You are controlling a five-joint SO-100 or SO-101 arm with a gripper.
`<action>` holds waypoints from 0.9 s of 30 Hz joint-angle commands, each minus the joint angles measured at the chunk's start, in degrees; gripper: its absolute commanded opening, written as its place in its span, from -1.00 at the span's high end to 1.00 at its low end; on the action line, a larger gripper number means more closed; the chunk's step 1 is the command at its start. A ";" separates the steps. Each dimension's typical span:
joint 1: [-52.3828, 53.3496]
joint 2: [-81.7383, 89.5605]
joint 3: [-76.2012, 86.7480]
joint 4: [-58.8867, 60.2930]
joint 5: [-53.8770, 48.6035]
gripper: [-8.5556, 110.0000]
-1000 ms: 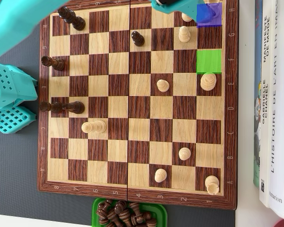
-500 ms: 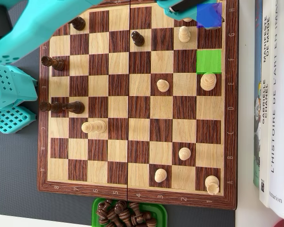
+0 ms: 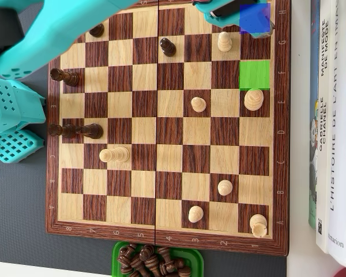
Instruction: Play chess
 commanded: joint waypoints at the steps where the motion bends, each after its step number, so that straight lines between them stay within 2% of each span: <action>1: 0.88 0.79 -3.08 -0.70 0.26 0.47; 8: 1.67 0.97 -3.08 -0.70 0.26 0.48; 15: 2.02 0.97 -3.08 -0.70 0.26 0.65; 27: 1.85 0.97 -2.72 -0.70 -1.23 0.65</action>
